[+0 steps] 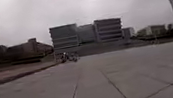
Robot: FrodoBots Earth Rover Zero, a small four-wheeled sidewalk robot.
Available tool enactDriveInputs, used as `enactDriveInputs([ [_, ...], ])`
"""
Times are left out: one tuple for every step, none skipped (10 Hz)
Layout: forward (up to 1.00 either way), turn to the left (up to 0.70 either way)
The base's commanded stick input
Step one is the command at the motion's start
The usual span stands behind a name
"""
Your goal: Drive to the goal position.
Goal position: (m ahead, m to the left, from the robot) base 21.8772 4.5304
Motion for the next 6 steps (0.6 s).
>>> enactDriveInputs([
  [0.70,-0.01],
  [0.70,-0.01],
  [0.70,-0.01],
  [0.70,-0.01],
  [0.70,-0.01],
  [0.70,-0.01],
])
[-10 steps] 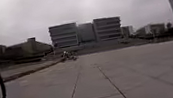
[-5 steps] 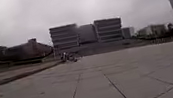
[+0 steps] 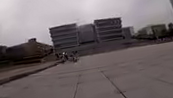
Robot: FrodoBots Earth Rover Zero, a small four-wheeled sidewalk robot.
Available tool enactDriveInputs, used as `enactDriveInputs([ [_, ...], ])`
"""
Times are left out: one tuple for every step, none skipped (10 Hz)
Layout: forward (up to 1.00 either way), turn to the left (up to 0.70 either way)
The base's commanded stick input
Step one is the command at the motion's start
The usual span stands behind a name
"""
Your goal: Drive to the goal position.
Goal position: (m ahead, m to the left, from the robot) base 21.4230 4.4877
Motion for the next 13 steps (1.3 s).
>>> enactDriveInputs([
  [0.70,-0.01],
  [0.70,-0.01],
  [0.70,-0.01],
  [0.70,-0.01],
  [0.70,-0.01],
  [0.70,-0.01],
  [0.70,-0.01],
  [0.70,-0.01],
  [0.70,-0.01],
  [0.70,-0.01],
  [0.70,-0.01],
  [0.70,-0.01],
  [0.70,-0.01],
])
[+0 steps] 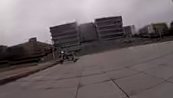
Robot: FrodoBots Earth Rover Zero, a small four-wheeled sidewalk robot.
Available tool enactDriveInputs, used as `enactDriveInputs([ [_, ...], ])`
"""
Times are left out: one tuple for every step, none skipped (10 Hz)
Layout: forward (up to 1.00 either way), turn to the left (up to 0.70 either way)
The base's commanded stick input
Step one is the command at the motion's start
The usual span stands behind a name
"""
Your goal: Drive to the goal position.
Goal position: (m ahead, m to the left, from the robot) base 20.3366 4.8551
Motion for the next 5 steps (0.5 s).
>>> enactDriveInputs([
  [0.70,-0.01],
  [0.70,-0.01],
  [0.70,-0.01],
  [0.70,-0.01],
  [0.70,-0.01],
])
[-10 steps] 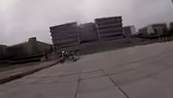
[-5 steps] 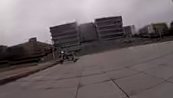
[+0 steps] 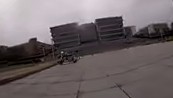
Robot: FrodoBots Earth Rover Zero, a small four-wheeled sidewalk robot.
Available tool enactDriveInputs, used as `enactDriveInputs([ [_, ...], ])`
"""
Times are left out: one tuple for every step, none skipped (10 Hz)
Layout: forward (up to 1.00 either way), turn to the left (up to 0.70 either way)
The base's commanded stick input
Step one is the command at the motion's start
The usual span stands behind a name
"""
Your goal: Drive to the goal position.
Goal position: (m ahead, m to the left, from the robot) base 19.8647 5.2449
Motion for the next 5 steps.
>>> enactDriveInputs([
  [0.70,-0.01],
  [0.70,-0.01],
  [0.70,-0.01],
  [0.70,-0.01],
  [0.70,-0.01],
])
